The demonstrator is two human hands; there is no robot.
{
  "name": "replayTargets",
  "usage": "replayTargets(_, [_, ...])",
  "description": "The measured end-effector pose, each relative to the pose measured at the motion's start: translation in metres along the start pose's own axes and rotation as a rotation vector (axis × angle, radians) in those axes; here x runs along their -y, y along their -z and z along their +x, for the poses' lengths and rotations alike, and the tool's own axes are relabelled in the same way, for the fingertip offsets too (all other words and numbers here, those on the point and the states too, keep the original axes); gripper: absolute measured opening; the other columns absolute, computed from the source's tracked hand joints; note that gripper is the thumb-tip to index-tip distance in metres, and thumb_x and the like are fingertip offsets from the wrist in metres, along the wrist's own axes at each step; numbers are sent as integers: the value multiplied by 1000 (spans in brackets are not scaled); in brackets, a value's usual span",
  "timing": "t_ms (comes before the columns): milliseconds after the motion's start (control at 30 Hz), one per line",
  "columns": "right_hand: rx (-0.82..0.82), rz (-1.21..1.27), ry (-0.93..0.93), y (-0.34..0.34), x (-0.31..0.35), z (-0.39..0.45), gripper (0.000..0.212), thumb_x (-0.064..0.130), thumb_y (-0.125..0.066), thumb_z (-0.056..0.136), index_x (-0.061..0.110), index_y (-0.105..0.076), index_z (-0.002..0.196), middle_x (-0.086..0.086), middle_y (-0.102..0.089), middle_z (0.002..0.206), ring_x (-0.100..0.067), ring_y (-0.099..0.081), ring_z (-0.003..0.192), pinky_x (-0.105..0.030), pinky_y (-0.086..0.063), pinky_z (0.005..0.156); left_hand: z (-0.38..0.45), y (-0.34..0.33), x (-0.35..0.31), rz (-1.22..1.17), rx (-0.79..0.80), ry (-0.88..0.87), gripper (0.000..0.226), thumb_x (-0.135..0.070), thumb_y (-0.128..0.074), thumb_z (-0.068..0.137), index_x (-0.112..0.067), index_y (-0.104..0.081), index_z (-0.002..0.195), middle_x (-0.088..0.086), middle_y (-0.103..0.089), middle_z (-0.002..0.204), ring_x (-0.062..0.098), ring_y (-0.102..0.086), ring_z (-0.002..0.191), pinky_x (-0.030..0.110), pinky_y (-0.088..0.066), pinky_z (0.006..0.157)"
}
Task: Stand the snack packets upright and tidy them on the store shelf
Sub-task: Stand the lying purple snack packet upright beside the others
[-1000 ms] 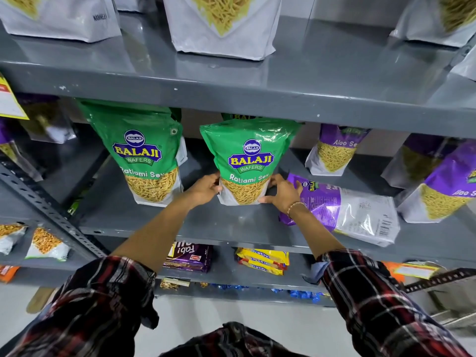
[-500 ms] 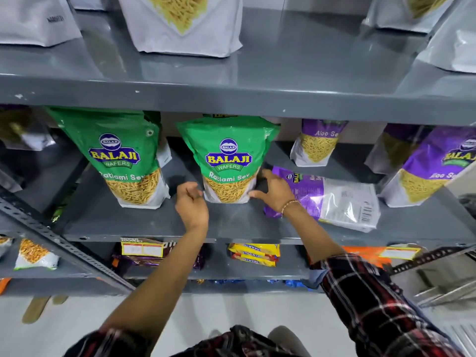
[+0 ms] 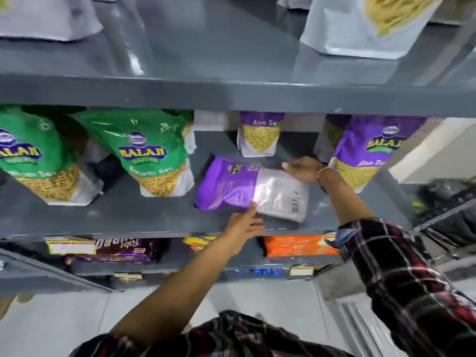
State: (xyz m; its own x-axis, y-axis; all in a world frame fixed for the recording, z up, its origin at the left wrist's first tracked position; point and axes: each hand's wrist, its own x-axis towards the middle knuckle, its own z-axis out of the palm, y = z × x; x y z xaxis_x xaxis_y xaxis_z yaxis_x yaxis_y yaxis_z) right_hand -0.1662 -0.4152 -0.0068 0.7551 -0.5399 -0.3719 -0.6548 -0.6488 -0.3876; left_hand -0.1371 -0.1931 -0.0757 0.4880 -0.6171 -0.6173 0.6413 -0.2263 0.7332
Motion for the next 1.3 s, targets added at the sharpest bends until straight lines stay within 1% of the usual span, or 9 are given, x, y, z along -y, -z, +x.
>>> replayTargets(100, [69, -35, 58, 1, -8, 4, 52, 56, -39, 90, 12, -66, 91, -5, -55, 90, -18, -48, 86, -22, -30, 72, 7, -17, 3, -100, -99, -69, 44, -29, -54, 93, 1, -50, 125, 20, -60, 108, 31, -63, 89, 32, -52, 77])
replayTargets(233, [245, 72, 151, 4, -16, -2, 46, 61, -44, 85, 24, -55, 60, 9, -52, 69, -15, -45, 76, -20, -35, 62, 5, -28, 6, -197, -201, -158, 38, -16, -56, 93, 2, -50, 126, 18, -61, 117, 32, -61, 101, 18, -57, 57])
replayTargets(300, [287, 119, 203, 2, -24, -4, 45, 68, -50, 78, 24, -56, 68, 10, -53, 75, -11, -47, 77, -21, -36, 68, 0, -32, 7, -173, -262, -214, 31, -12, -56, 92, -4, -52, 122, 13, -63, 116, 26, -62, 99, 16, -55, 53])
replayTargets(533, [404, 707, 395, -15, -62, -9, 54, 39, -84, 52, 24, -59, 98, 7, -71, 103, -12, -65, 98, -29, -53, 85, -19, -25, -4, 262, -476, -561, 26, -25, -66, 78, -26, -58, 102, 3, -71, 100, 22, -67, 95, 42, -54, 87])
replayTargets(667, [234, 827, 456, -29, -52, -13, 70, 14, -87, 54, 18, -55, 116, 1, -67, 114, -12, -64, 104, -31, -53, 88, -21, -15, -43, 608, -548, -724, 21, -27, -69, 73, -15, -60, 87, -2, -58, 64, 11, -53, 58, 29, -45, 62])
replayTargets(833, [-157, 987, 389, -47, -28, -6, 66, -7, -82, 56, 12, -50, 111, -4, -66, 103, -17, -63, 93, -26, -55, 78, 4, -11, -92, 780, -463, -849, 23, -7, -73, 77, 0, -65, 97, -1, -64, 89, 1, -57, 80, -4, -33, 63])
replayTargets(1033, [-278, 1008, 331, -55, -21, 3, 59, 0, -82, 58, 31, -50, 97, 4, -67, 99, -11, -65, 88, -29, -53, 78, 33, -11, -105, 694, -344, -785, 30, -5, -66, 83, -9, -61, 112, 5, -70, 113, 9, -63, 99, 11, -46, 84])
replayTargets(1167, [-208, 994, 306, -57, -27, 6, 62, 7, -83, 61, 25, -47, 108, 0, -65, 110, -17, -63, 102, -37, -52, 88, 32, -15, -90, 677, -489, -840, 32, -8, -68, 79, -4, -53, 107, 18, -65, 110, 28, -64, 94, 37, -52, 84])
replayTargets(1300, [-105, 927, 247, -70, -38, 3, 65, -2, -75, 69, 8, -39, 121, -8, -58, 120, -26, -56, 114, -38, -46, 98, 20, -30, -48, 666, -497, -978, 19, -13, -65, 84, -7, -51, 97, 6, -57, 98, 17, -58, 78, 26, -50, 72])
